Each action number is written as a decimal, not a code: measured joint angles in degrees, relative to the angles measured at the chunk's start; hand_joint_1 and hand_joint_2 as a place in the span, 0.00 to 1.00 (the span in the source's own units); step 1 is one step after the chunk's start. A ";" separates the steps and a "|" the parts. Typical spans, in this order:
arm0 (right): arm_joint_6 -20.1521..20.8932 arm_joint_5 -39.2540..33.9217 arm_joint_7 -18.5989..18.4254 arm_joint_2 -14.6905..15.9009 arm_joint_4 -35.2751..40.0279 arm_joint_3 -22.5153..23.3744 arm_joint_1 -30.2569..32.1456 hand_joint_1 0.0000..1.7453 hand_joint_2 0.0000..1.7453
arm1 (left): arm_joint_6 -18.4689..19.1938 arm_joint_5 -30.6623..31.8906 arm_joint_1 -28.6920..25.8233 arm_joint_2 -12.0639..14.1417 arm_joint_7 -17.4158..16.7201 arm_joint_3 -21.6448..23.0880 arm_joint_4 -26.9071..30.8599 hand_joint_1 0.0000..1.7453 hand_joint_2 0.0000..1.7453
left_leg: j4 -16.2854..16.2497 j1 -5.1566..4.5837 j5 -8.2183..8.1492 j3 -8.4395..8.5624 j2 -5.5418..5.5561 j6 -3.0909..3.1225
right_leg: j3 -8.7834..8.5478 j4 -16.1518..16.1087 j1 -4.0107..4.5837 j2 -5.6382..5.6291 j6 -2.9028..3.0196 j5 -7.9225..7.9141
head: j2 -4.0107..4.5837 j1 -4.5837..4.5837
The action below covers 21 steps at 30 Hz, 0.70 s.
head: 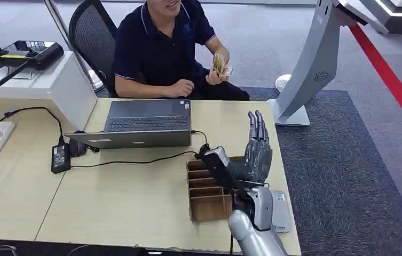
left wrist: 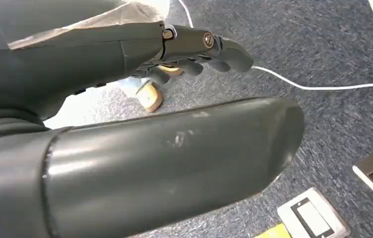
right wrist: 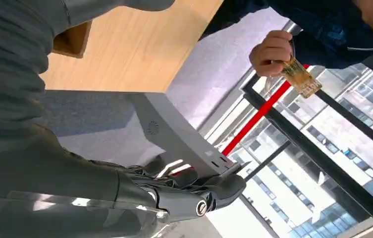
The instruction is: Pass the card to the sensor for recognition and then transmit it.
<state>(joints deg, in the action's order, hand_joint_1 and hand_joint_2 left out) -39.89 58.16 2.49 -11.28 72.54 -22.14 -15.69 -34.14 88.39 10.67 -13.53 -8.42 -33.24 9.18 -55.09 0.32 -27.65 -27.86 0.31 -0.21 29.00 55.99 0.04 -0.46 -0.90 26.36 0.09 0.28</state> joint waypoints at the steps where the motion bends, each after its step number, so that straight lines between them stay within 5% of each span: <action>1: 0.00 -0.04 -0.76 0.31 0.39 -0.48 0.05 0.00 1.00 | -0.07 -0.15 -0.02 0.00 0.00 0.00 0.00 0.00 0.00 | 0.00 0.00 0.00 0.00 0.00 0.00 | 0.00 0.00 0.00 0.00 0.00 0.00 | 0.00 0.00; 9: 0.00 -0.13 -10.40 5.10 3.52 -6.87 -0.23 0.00 1.00 | -0.20 -0.96 -0.10 0.15 0.24 -0.05 0.00 0.00 0.00 | 0.00 0.00 0.00 0.00 0.00 0.00 | 0.00 0.00 0.00 0.00 0.00 0.00 | 0.00 -0.02; 15: 0.24 -0.50 -14.20 9.86 5.33 -12.31 -1.50 0.00 1.00 | -0.26 -1.33 -0.05 0.26 0.50 -0.05 0.00 0.00 0.00 | 0.00 0.00 0.00 0.00 0.01 0.00 | 0.00 0.00 0.00 -0.01 0.00 0.00 | 0.00 0.00; 21: 4.90 0.42 -16.78 14.56 7.72 -16.18 -3.32 0.00 1.00 | -0.24 -1.33 0.02 0.46 1.16 -0.07 0.00 0.00 0.00 | 0.00 -0.01 0.00 0.00 0.01 0.00 | 0.00 -0.01 -0.01 -0.01 0.00 0.00 | 0.00 0.00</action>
<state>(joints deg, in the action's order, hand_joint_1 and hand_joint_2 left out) -34.99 58.58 -14.30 3.28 80.26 -38.32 -19.01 -34.38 87.06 10.69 -13.07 -7.26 -33.31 9.18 -55.09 0.31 -27.65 -27.87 0.32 -0.21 29.00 55.98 0.03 -0.47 -0.90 26.36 0.09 0.28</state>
